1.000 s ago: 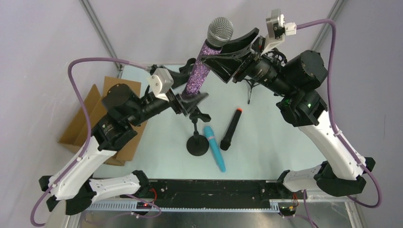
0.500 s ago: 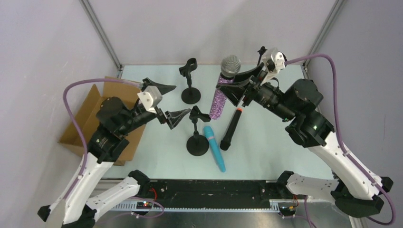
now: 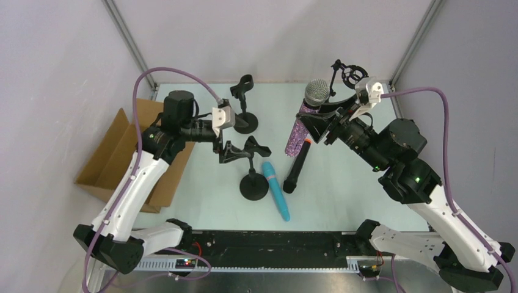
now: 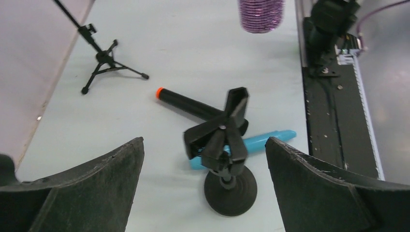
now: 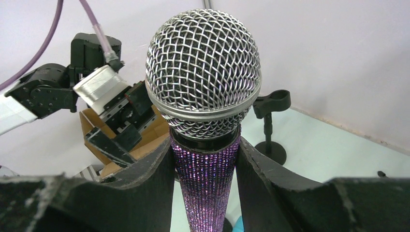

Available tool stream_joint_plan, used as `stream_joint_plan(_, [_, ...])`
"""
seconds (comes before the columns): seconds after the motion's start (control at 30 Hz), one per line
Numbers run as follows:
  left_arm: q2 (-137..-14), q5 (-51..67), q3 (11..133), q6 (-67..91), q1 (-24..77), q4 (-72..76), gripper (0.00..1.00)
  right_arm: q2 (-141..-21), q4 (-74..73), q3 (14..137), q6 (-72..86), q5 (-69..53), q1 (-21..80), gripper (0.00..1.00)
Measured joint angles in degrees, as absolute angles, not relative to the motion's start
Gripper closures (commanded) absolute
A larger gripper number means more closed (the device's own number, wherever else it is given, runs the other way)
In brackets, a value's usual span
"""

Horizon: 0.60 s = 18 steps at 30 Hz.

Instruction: Attach the microphones to the stand

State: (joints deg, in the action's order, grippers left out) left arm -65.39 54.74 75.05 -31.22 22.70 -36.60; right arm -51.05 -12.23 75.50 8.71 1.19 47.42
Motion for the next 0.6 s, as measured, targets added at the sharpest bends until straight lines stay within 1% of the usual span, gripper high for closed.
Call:
stream_joint_plan(0.23, [-65.7,59.8,75.7,-40.1,22.7,-45.1,0.0,-51.2,-12.5,74.0,9.0,1.1,46.0,0.82])
stream_joint_plan(0.6, [-71.5,60.5,79.7,-47.7,23.1,-51.0,0.01,-52.3,-10.7,71.7,11.1,-1.7,44.4,0.83])
